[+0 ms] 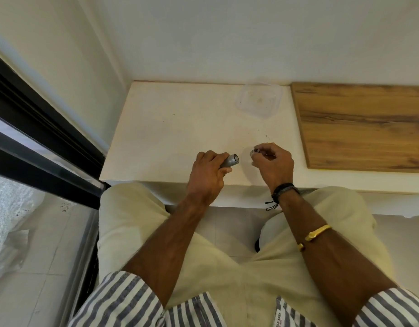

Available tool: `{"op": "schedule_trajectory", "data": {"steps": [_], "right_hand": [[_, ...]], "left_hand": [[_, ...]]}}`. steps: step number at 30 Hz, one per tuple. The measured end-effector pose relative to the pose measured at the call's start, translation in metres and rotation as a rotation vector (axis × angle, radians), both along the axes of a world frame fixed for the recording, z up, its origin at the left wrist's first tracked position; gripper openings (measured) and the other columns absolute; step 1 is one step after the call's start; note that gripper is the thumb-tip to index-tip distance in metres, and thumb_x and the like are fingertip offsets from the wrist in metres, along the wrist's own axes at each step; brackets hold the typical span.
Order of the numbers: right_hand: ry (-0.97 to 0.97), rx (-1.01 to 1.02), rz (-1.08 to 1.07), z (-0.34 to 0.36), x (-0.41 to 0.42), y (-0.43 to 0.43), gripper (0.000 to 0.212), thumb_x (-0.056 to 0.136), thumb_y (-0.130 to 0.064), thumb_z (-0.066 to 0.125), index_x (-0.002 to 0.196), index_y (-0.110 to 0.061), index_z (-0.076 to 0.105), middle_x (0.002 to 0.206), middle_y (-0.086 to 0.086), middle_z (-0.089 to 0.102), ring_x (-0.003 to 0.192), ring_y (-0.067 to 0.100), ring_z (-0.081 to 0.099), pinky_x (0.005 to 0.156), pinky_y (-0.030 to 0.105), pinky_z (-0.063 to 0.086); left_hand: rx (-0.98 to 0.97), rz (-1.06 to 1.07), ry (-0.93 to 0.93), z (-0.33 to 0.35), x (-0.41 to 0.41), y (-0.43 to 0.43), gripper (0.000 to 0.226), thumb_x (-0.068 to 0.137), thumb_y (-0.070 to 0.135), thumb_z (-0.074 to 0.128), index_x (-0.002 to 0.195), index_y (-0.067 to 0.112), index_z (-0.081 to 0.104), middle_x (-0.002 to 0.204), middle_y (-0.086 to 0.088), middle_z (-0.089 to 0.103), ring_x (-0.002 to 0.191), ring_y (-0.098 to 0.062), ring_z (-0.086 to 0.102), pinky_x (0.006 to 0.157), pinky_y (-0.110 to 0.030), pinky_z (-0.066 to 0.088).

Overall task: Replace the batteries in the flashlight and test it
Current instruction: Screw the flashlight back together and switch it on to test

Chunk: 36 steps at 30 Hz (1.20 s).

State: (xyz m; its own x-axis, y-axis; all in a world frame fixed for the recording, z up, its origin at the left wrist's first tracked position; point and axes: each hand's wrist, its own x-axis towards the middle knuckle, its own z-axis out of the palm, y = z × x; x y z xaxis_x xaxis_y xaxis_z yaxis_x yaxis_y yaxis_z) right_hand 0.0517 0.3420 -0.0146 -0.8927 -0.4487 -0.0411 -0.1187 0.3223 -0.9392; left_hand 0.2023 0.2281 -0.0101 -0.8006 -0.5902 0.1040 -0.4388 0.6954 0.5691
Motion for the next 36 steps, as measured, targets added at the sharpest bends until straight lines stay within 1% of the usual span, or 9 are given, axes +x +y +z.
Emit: {"op": "schedule_trajectory", "data": {"steps": [5,10,13,15,17,19,25,30,36], "right_hand": [[-0.197,-0.17,0.104,0.012,0.007,0.008,0.02,0.078,-0.006,0.074,0.095,-0.016,0.079,0.085,-0.003,0.077,0.089,0.025,0.076,0.113,0.06,0.04],[-0.073,-0.128,0.153,0.02,0.014,0.016,0.03,0.079,-0.012,0.085,0.107,-0.013,0.073,0.099,0.008,0.076,0.089,0.023,0.072,0.089,0.053,0.06],[-0.006,-0.102,0.224,0.02,0.014,0.02,0.029,0.082,-0.014,0.084,0.109,-0.009,0.075,0.099,0.006,0.078,0.084,0.021,0.075,0.09,0.055,0.059],[-0.006,-0.089,0.268,0.02,0.014,0.022,0.03,0.083,-0.014,0.083,0.112,-0.011,0.075,0.102,0.004,0.078,0.085,0.007,0.076,0.101,0.046,0.055],[0.106,-0.057,0.316,0.019,0.015,0.023,0.03,0.083,-0.013,0.082,0.112,-0.012,0.076,0.102,0.007,0.079,0.092,-0.012,0.069,0.109,0.015,0.04],[0.214,-0.027,0.334,0.02,0.015,0.023,0.03,0.082,-0.011,0.082,0.112,-0.012,0.077,0.106,0.007,0.078,0.096,-0.015,0.066,0.105,-0.002,0.027],[0.311,0.011,0.373,0.023,0.016,0.023,0.029,0.086,-0.004,0.076,0.114,-0.011,0.077,0.109,0.005,0.075,0.099,-0.005,0.066,0.096,-0.007,0.029],[0.243,0.03,0.368,0.026,0.014,0.027,0.032,0.083,-0.008,0.081,0.113,-0.016,0.075,0.105,0.001,0.077,0.095,0.011,0.074,0.086,0.009,0.052],[0.312,0.016,0.384,0.028,0.012,0.028,0.03,0.08,0.001,0.08,0.109,-0.009,0.077,0.103,0.006,0.077,0.094,0.011,0.072,0.088,-0.01,0.032]], "left_hand": [[-0.011,-0.016,-0.018,0.003,-0.004,0.0,0.028,0.098,0.021,0.057,0.126,0.017,0.059,0.114,-0.005,0.065,0.105,-0.024,0.05,0.092,-0.037,0.041],[-0.072,-0.013,-0.031,0.002,-0.006,0.001,0.028,0.097,0.021,0.058,0.126,0.02,0.058,0.113,-0.003,0.065,0.103,-0.023,0.053,0.092,-0.036,0.037],[-0.102,-0.018,-0.025,0.001,-0.006,0.001,0.03,0.097,0.021,0.059,0.126,0.019,0.058,0.113,-0.004,0.065,0.104,-0.024,0.052,0.091,-0.035,0.037],[-0.115,-0.032,-0.029,0.0,-0.007,0.001,0.03,0.096,0.021,0.06,0.126,0.02,0.058,0.112,-0.003,0.064,0.103,-0.023,0.052,0.09,-0.033,0.036],[-0.123,-0.05,-0.03,-0.001,-0.008,0.003,0.03,0.096,0.021,0.06,0.126,0.021,0.058,0.112,-0.003,0.064,0.103,-0.023,0.052,0.089,-0.032,0.035],[-0.126,-0.063,-0.03,-0.002,-0.008,0.004,0.031,0.096,0.021,0.061,0.127,0.021,0.058,0.114,-0.004,0.064,0.104,-0.023,0.052,0.09,-0.032,0.035],[-0.138,-0.064,-0.02,-0.001,-0.009,0.004,0.032,0.096,0.021,0.061,0.128,0.02,0.059,0.116,-0.004,0.065,0.105,-0.023,0.052,0.091,-0.033,0.036],[-0.159,-0.072,-0.035,-0.001,-0.01,0.005,0.031,0.096,0.023,0.061,0.127,0.022,0.059,0.113,-0.002,0.064,0.103,-0.022,0.052,0.09,-0.032,0.036],[-0.181,-0.09,-0.035,0.0,-0.011,0.006,0.032,0.096,0.023,0.06,0.127,0.023,0.059,0.113,-0.001,0.064,0.103,-0.022,0.051,0.089,-0.032,0.033]]}}
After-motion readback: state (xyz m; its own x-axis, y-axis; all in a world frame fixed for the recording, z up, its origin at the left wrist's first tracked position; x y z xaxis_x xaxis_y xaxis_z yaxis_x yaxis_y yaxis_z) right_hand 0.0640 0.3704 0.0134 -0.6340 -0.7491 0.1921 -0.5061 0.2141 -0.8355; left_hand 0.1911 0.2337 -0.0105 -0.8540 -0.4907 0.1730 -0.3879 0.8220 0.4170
